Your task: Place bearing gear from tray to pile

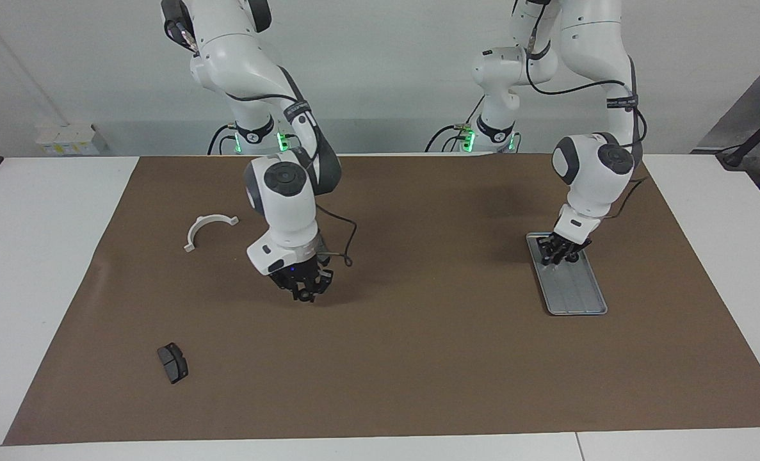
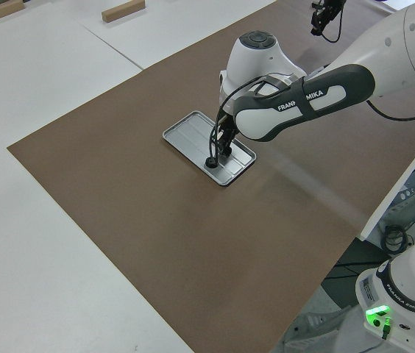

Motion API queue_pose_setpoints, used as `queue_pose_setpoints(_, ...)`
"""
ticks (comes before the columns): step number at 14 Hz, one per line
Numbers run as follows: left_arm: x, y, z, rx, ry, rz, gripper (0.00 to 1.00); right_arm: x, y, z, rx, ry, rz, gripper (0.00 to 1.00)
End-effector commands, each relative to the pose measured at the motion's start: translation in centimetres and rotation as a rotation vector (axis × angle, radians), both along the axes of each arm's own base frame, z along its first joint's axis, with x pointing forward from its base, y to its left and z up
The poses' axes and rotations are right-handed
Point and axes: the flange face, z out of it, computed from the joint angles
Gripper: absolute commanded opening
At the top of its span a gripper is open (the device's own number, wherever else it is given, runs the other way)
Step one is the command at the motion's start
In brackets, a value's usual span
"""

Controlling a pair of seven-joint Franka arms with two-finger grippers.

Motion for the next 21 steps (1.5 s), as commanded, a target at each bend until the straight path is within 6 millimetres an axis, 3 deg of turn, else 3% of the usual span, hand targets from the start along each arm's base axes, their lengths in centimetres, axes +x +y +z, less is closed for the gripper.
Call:
queue_pose_setpoints(1, -0.4, 0.5, -0.4, -0.003, -0.006, 0.004, 0.13, -0.7, -6.1, -1.2, -0.021, 0.033, 0.058, 0.00)
queue_pose_setpoints(3, -0.2, 0.5, -0.5, -0.003, -0.004, 0.002, 0.08, -0.8, -10.8, -2.3, -0.028, 0.060, 0.083, 0.00)
queue_pose_setpoints(7, 1.7, 0.0, 1.9, -0.006, -0.030, 0.005, 0.02, -2.3, -16.7, -4.0, -0.038, 0.115, 0.128, 0.00)
queue_pose_setpoints(9, 3.3, -0.4, 4.4, -0.010, -0.014, 0.022, 0.02, -2.2, -17.9, -4.2, -0.036, 0.110, 0.146, 0.00)
queue_pose_setpoints(10, 4.0, -1.0, 5.3, -0.014, -0.005, 0.049, 0.02, -2.2, -17.7, -4.3, -0.034, 0.101, 0.147, 0.09)
queue_pose_setpoints(11, 4.7, -2.4, 5.6, -0.018, 0.003, 0.056, 0.02, -2.2, -17.8, -4.4, -0.034, 0.101, 0.146, 0.47)
queue_pose_setpoints(12, 5.0, -4.0, 6.2, -0.021, 0.000, 0.066, 0.02, -2.1, -17.7, -4.2, -0.034, 0.098, 0.146, 0.99)
queue_pose_setpoints(16, 4.3, -10.1, 6.4, -0.038, 0.002, 0.140, 0.02, -1.1, -17.3, -2.0, -0.013, 0.053, 0.122, 1.00)
queue_pose_setpoints(19, 3.9, -16.9, 6.2, -0.058, 0.003, 0.210, 0.02, -0.4, -16.4, 0.6, 0.028, 0.015, 0.072, 1.00)
queue_pose_setpoints(21, 4.0, -21.8, 6.1, -0.076, 0.000, 0.265, 0.02, -0.7, -14.7, 2.2, 0.035, 0.009, 0.047, 1.00)
